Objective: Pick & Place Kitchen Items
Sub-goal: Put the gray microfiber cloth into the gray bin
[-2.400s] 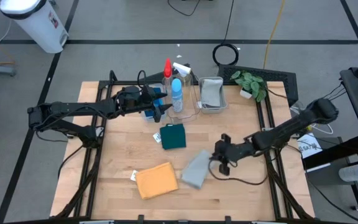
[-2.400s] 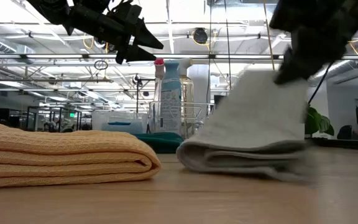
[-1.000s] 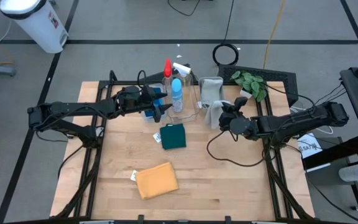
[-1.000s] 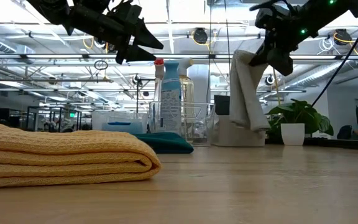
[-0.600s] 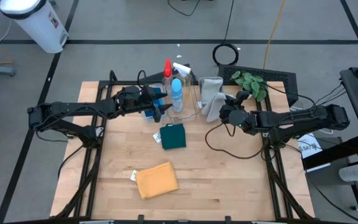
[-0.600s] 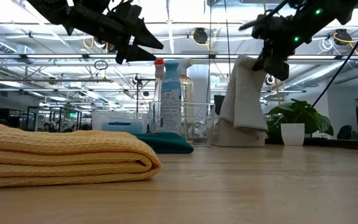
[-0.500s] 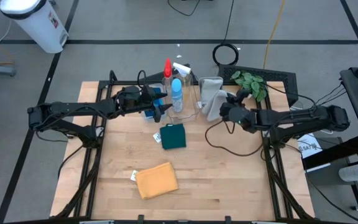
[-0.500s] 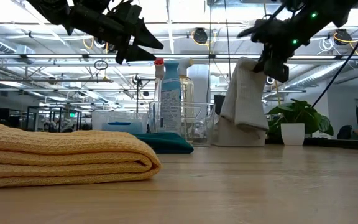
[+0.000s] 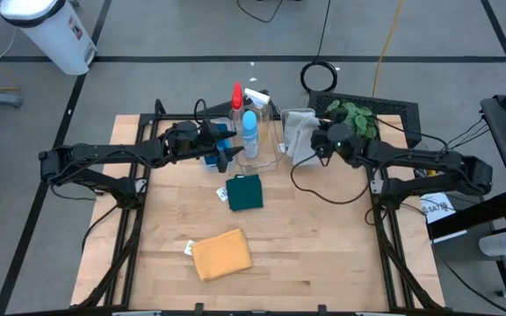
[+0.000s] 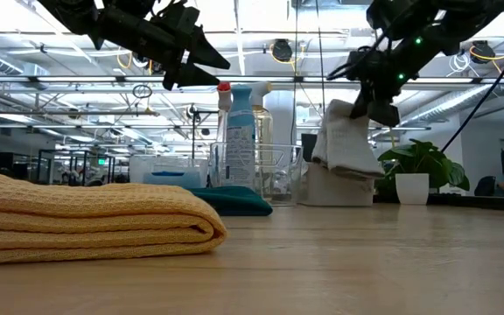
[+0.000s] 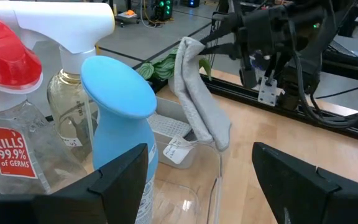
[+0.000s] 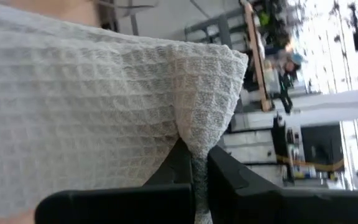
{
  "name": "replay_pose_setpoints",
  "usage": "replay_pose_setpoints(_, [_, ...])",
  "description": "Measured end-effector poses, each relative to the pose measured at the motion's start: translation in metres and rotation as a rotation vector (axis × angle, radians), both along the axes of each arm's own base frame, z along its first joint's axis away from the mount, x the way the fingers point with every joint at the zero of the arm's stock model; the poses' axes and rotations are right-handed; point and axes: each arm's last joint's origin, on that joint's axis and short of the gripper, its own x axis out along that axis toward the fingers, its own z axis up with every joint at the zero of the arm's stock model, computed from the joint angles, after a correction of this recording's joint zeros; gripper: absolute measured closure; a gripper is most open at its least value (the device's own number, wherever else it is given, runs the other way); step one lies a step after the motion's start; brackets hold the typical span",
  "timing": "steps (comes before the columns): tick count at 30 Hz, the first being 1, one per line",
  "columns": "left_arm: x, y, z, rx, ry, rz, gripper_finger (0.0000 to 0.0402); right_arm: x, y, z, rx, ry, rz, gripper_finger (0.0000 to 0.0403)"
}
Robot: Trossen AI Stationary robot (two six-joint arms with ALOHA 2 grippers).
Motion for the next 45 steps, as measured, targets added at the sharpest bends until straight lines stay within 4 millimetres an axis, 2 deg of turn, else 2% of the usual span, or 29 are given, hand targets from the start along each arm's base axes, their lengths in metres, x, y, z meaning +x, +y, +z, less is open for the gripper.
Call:
replay_pose_setpoints(9, [0.000,0.000,0.000,0.000,0.000,0.001,0.0114,-0.004,-0.030,0.005,-0.032,-0.009,0.175,0.0402])
replay_pose_setpoints(16, [0.000,0.000,0.000,0.000,0.000,0.000,0.0114,0.000,-0.057,-0.016,0.013,0.046,0.206,0.0402])
replay_pose_setpoints(23, [0.000,0.000,0.000,0.000,0.000,0.000,0.0114,0.014,-0.078,-0.043,-0.010,0.123,0.208,0.0401])
replay_pose_setpoints(35, [0.000,0.000,0.000,0.000,0.000,0.001,0.0114,0.024,-0.092,-0.077,0.034,0.187,0.199,0.0401])
replay_pose_setpoints(40, [0.000,0.000,0.000,0.000,0.000,0.000,0.0114,0.023,-0.093,-0.077,0.048,0.161,0.183,0.0398])
replay_pose_setpoints(45, [0.000,0.000,0.000,0.000,0.000,0.000,0.0114,0.023,-0.093,-0.077,0.049,0.159,0.181,0.0363])
